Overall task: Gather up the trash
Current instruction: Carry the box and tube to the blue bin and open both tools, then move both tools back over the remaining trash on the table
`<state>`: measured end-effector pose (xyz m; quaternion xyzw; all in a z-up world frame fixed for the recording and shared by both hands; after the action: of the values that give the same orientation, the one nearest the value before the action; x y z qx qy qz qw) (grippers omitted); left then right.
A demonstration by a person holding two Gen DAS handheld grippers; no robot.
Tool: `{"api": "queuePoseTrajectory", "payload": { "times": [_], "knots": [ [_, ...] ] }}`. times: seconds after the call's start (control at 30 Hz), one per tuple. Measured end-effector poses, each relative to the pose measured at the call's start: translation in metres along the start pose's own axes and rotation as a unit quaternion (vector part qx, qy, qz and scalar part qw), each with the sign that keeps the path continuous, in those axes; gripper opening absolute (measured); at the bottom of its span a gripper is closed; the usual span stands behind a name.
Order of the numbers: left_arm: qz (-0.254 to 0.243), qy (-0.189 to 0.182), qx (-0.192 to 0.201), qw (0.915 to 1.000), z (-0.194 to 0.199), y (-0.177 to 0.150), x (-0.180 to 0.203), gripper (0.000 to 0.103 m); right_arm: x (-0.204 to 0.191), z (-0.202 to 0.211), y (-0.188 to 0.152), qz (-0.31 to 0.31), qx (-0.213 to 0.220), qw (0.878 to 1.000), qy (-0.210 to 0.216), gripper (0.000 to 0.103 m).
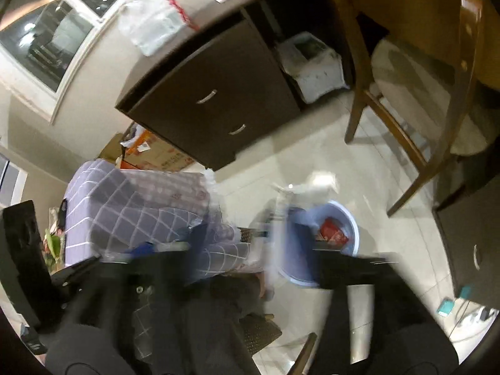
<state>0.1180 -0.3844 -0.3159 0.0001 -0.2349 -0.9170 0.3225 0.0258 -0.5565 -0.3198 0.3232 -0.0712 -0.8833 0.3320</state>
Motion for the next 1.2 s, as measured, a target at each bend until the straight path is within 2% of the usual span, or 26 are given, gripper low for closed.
{"api": "queuePoseTrajectory", "payload": {
  "times": [0.03, 0.1, 0.17, 0.3, 0.43, 0.83, 1.2],
  "knots": [
    [0.004, 0.006, 0.004, 1.0, 0.001, -0.001, -0.002, 0.077, 0.003, -0.002, 0.0, -0.007, 0.0, 1.0, 0.003, 0.077],
    [0.009, 0.01, 0.013, 0.9998, 0.006, -0.002, -0.009, 0.078, 0.008, -0.003, -0.002, -0.016, -0.001, 1.0, 0.006, 0.077],
    [0.012, 0.016, 0.019, 0.9996, 0.014, -0.003, -0.014, 0.085, 0.011, -0.001, -0.003, -0.02, 0.002, 1.0, 0.004, 0.082],
    [0.015, 0.039, 0.041, 0.9983, 0.034, -0.006, -0.023, 0.089, 0.011, 0.007, -0.004, -0.026, 0.012, 1.0, -0.002, 0.096],
    [0.023, 0.052, 0.068, 0.9961, 0.06, -0.007, -0.03, 0.091, 0.001, 0.017, -0.005, -0.022, 0.027, 0.999, -0.015, 0.097],
    [0.031, 0.083, 0.156, 0.9838, 0.148, -0.019, -0.044, 0.094, -0.076, 0.056, -0.003, 0.034, 0.07, 0.997, 0.026, 0.097],
    [0.063, 0.12, 0.207, 0.9689, 0.218, -0.052, -0.088, 0.094, -0.166, 0.056, -0.019, 0.104, 0.064, 0.991, 0.061, 0.097]
  ]
}}
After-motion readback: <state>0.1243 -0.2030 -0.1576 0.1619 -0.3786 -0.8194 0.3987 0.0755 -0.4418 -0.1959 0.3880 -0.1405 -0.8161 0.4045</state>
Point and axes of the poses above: each gripper's, at about its wrist camera, not at the fingertips, and z roughly against the way its jaws point, x to its right, y to its top, the point moved 1 cm from there along -z, roughly the way its jaws point, and after that the axes turned 6 degrees about -z, right-handed, at the moved point
